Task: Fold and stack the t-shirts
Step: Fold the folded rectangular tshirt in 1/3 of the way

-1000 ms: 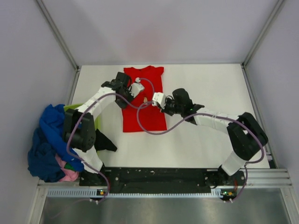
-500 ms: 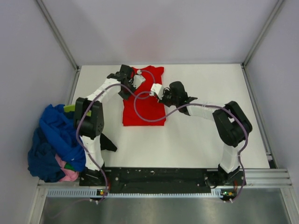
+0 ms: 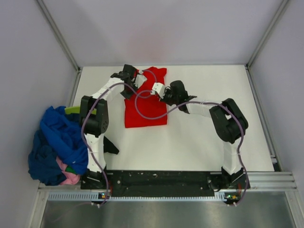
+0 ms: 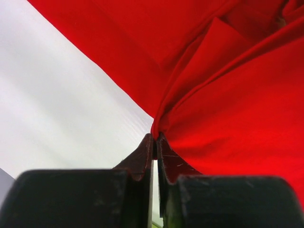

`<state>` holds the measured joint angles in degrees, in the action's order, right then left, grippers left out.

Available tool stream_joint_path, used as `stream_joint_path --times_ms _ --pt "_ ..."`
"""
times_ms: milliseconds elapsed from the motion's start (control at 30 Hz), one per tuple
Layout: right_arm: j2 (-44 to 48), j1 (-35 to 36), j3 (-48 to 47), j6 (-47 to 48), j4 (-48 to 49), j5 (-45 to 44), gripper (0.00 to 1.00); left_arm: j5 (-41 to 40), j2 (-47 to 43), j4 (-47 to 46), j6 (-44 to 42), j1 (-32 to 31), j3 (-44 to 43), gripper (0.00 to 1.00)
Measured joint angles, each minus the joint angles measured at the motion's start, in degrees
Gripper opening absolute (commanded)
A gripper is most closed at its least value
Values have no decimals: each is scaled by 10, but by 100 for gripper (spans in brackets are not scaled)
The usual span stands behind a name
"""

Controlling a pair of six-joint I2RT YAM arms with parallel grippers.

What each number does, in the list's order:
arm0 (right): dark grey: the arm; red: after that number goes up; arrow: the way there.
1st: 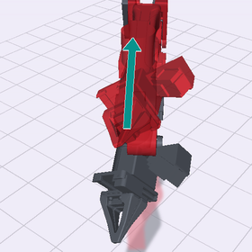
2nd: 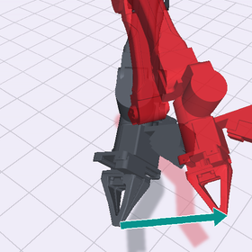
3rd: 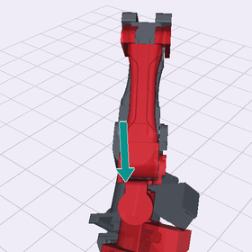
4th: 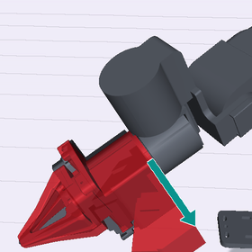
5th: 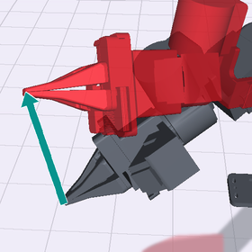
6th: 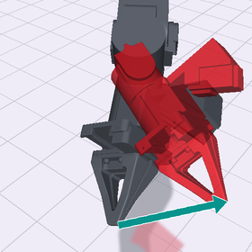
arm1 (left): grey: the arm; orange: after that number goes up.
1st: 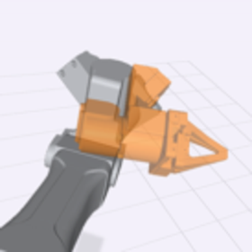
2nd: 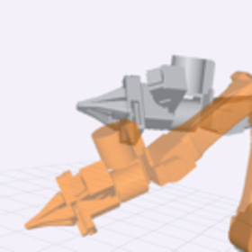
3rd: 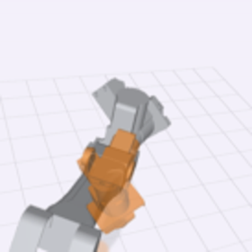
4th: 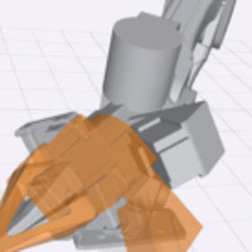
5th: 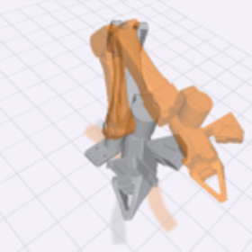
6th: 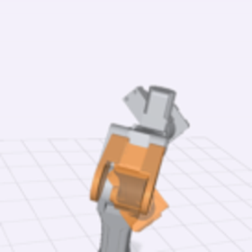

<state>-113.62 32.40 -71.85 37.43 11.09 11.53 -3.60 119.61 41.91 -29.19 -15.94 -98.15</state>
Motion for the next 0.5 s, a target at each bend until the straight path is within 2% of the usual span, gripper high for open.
stream_joint_path --times_ms 67,100,167,267,367,467,500 --pt "-12 -1 -9 0 -1 -5 28 -5 11 -1 0 0 -10 21" --pt "-18 -1 -15 -6 0 -10 31 -8 15 -2 -2 0 -14 28" --pt "-38 -1 -38 -14 2 -33 35 -21 28 -4 -2 0 -28 36" --pt "-58 -3 -63 -21 5 -71 48 -48 53 -5 2 2 -61 40" --pt "-50 -9 -60 -21 4 -81 51 -60 57 -8 6 11 -78 44" --pt "-5 -13 -18 -17 5 -57 60 -45 27 -19 -1 21 -58 45" --pt "31 -14 17 -9 3 -23 63 -26 6 -25 -9 24 -35 45"
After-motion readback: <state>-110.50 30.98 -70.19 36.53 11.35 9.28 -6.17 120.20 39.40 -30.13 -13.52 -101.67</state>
